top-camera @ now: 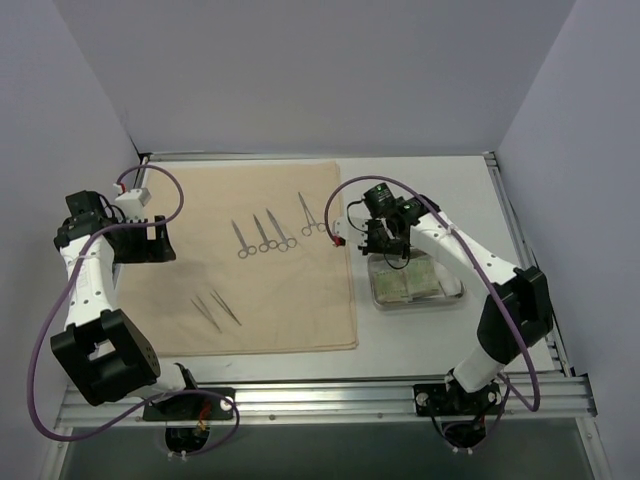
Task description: Prepare the surgical pack
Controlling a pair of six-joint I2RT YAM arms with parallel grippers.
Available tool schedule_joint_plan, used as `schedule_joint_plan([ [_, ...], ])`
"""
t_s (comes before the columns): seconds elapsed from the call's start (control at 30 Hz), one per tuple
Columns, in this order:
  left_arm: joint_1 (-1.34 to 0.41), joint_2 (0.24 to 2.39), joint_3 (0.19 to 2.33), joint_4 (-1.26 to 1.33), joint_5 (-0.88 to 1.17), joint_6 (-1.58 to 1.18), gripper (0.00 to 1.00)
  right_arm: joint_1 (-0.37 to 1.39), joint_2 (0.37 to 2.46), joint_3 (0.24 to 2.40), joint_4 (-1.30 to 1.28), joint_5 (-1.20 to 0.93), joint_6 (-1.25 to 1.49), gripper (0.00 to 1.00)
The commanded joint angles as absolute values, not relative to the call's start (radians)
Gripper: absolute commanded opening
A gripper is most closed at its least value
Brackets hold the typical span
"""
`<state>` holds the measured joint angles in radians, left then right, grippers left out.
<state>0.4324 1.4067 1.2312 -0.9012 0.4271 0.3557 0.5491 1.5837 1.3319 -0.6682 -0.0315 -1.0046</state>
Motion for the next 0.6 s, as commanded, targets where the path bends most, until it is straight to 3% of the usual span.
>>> schedule_joint_plan([
  [0.0, 0.428, 1.41, 1.269, -0.9, 0.454, 0.37, 0.95, 0.532, 1.653, 1.307, -0.747, -0.003, -1.086, 0.0],
  [0.57, 0.43, 1.419, 1.284, -0.914, 0.439, 0.371, 0.96, 0.416, 1.704, 1.203, -0.598, -0.124, -1.17, 0.0],
])
